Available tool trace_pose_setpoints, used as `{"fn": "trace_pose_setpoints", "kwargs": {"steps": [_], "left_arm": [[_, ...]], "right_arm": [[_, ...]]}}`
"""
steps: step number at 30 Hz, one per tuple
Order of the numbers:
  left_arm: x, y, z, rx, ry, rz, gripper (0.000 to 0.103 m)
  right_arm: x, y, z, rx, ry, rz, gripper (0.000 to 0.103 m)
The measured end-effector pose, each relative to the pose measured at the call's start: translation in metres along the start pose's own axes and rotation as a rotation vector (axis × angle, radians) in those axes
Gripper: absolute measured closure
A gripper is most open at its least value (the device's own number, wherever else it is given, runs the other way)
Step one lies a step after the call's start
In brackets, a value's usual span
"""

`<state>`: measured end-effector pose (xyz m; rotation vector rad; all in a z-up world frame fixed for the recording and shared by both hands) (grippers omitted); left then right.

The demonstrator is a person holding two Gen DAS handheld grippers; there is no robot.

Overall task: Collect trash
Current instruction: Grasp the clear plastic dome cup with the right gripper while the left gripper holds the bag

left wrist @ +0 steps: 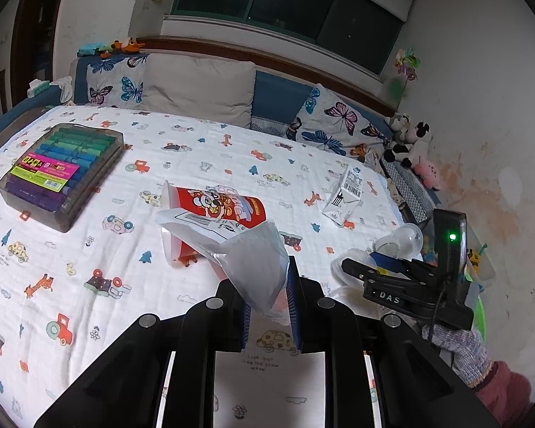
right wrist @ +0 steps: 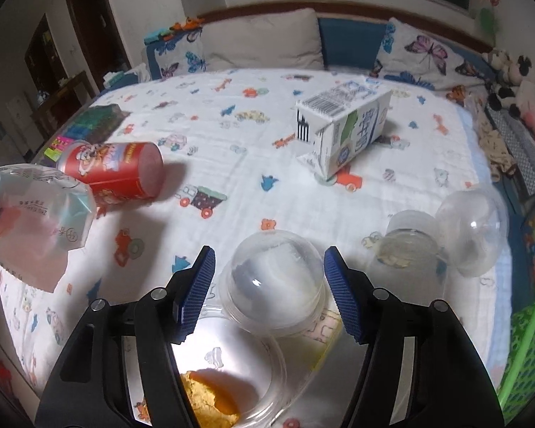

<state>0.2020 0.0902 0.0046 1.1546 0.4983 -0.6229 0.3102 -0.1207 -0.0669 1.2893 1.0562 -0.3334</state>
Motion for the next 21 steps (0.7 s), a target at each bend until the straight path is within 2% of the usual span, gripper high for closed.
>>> {"fn": "trace_pose_setpoints", "kwargs": {"steps": [2,10,21], "left_arm": [[0.001,0.0,0.0,0.0,0.0,-0.001,0.085],[0.005,-0.001,0.002,0.005,-0.003,-0.012,0.085],[0.0,-0.005,0.032,0.045,-0.058,-0.014,0.085]], "right_arm": [[0.001,0.0,-0.001,-0.006,0.001,-0.001,0.046],[-0.006,0.0,-0.002,0.011,0.009,0.023,0.047],[-0.082,-0.02,0.006,0.036,0.014,0.136,0.047]]}}
Point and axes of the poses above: each gripper's, at about its wrist camera, not at the fingertips, and x roughly the way its jaws point, z to its right, y to its top, the point moved 1 cm from there along x, roughly the way its jaws point, and after that the axes turned 3 degrees about -x, right-handed, at the moved point
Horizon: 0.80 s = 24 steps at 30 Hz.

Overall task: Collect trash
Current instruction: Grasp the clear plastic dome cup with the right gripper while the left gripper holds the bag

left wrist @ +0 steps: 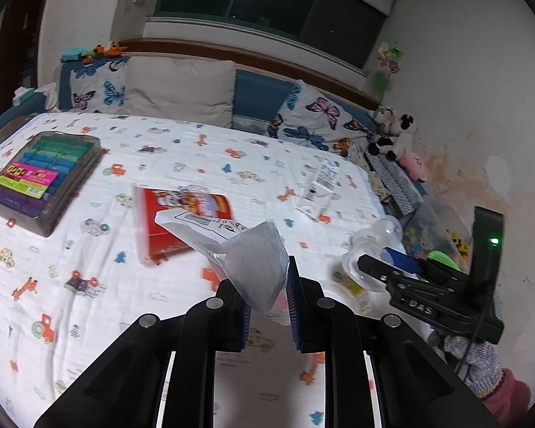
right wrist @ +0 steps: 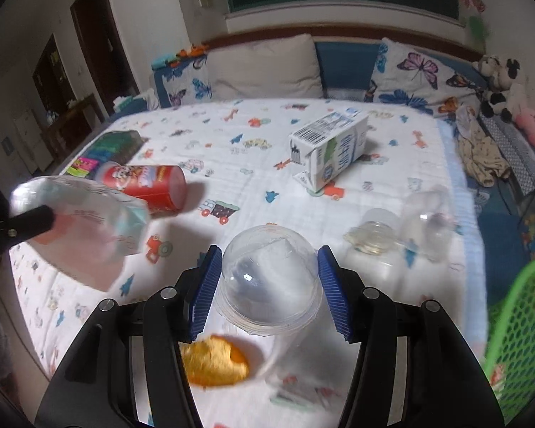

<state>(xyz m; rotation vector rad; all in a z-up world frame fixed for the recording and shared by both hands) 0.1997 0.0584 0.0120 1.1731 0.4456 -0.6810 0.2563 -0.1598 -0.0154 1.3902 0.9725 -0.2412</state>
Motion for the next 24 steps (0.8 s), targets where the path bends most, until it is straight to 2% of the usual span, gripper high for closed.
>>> {"fn": "trace_pose_setpoints", "kwargs": {"steps": [11,24], "left_arm": [[0.009,-0.011,0.065,0.083,-0.108,-0.044,0.085],[0.029,-0.026,0.16,0.218,-0.217,-0.095,0.085]], "right_arm": [[-0.077,-0.042,0.039,0.056,-0.112,0.054,0.047],[-0.137,-0.101,0.121,0.197,-0.262,0.059,0.047]]}}
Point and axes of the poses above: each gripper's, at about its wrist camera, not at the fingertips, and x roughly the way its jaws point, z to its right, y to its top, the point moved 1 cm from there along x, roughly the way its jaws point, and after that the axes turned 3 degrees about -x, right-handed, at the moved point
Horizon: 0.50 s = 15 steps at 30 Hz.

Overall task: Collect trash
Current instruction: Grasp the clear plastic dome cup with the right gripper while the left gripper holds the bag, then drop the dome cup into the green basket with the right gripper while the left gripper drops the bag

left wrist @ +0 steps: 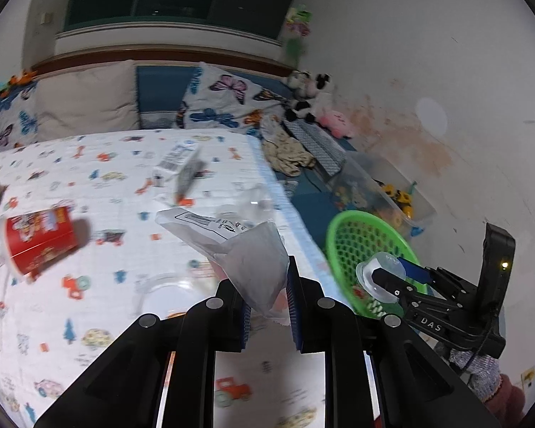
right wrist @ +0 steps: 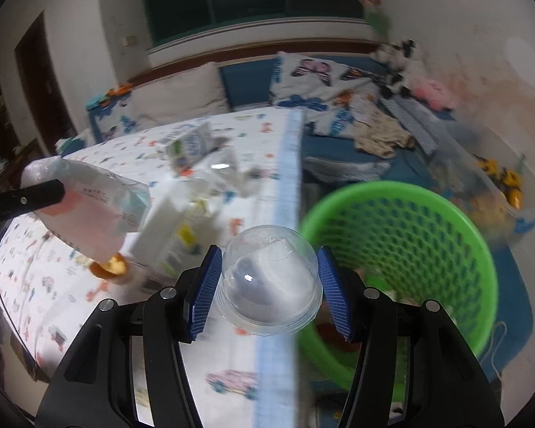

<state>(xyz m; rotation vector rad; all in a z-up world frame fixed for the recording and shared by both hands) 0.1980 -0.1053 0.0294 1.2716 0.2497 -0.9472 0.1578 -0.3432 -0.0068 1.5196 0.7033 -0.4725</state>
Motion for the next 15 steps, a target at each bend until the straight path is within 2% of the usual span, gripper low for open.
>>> {"fn": "trace_pose_setpoints", "kwargs": {"steps": [9,15], "left_arm": [[0.031,0.001,0.063,0.093,-0.069,-0.045,0.085],[0.055,0.003,0.096,0.143,-0.093,-0.079,0.085]], "right_arm": [[-0.007,-0.027,0.055,0.075,-0.079,-0.03,0.046],[-0.009,-0.041,0.08,0.128,-0.095,-0.041,0.046]]}}
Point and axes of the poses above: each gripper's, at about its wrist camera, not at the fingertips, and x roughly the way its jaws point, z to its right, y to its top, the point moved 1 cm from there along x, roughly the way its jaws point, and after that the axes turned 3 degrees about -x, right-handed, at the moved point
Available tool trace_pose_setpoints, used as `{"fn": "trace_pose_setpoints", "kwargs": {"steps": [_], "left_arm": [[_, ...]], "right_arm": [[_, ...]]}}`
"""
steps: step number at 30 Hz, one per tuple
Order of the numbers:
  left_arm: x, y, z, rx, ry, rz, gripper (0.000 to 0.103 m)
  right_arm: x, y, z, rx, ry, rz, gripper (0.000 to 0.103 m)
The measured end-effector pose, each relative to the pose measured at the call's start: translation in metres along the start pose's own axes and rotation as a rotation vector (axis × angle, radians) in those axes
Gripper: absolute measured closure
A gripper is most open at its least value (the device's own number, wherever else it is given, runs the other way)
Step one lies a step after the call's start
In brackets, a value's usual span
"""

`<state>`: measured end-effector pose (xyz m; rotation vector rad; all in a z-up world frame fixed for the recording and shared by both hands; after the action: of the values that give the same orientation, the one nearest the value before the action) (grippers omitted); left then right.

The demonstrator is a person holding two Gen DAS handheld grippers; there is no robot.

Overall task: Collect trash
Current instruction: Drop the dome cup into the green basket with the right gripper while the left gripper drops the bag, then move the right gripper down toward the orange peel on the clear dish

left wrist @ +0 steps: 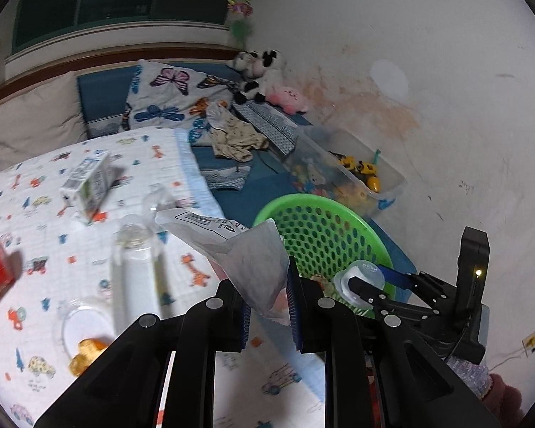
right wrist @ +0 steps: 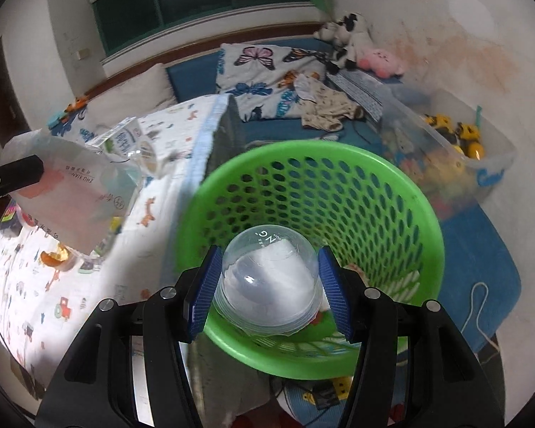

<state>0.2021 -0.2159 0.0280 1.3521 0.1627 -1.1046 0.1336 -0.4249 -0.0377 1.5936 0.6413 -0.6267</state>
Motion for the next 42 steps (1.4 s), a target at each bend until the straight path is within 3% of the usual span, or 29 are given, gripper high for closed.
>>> {"fn": "trace_pose_setpoints", "kwargs": {"steps": [7,21,23,25,26,27,28,36,42], "left_arm": [[0.031,0.004,0.021,0.03,0.0,-0.046,0.085],[0.091,-0.004,0.047,0.092,0.024,-0.157,0.085],[0.096,-0.007,0.048,0.097,0.021,-0.173,0.082],[0.1,-0.01,0.047,0.096,0.022,-0.184,0.069],[0.1,-0.011,0.048,0.096,0.022,-0.182,0.064],[0.099,-0.012,0.047,0.099,0.026,-0.174,0.053],[0.097,-0.013,0.047,0.1,0.029,-0.163,0.049],[0.079,-0.016,0.033,0.078,0.035,-0.142,0.049],[0.049,-0.022,0.0,0.045,0.106,-0.101,0.049]], "right_arm": [[-0.004,-0.004,0.015,0.03,-0.01,0.007,0.04],[-0.018,-0.018,0.035,0.072,-0.027,0.022,0.04],[-0.02,-0.019,0.036,0.076,-0.025,0.024,0.04],[-0.022,-0.019,0.035,0.076,-0.024,0.027,0.04],[-0.022,-0.019,0.035,0.077,-0.024,0.027,0.04],[-0.022,-0.019,0.035,0.077,-0.025,0.028,0.04],[-0.023,-0.019,0.035,0.078,-0.025,0.029,0.04],[-0.025,-0.02,0.029,0.071,-0.013,0.033,0.04],[-0.028,-0.014,0.011,0.044,0.011,0.045,0.039]]}}
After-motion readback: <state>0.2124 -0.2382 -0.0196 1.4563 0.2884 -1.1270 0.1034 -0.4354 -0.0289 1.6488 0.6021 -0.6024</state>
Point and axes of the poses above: each gripper's, at about its wrist camera, not at the fingertips, and x roughly the way its jaws point, z to its right, y to its top, the point moved 1 cm from there along x, roughly the way its jaws point, and after that the axes turned 3 degrees about -x, right-handed, at the moved point
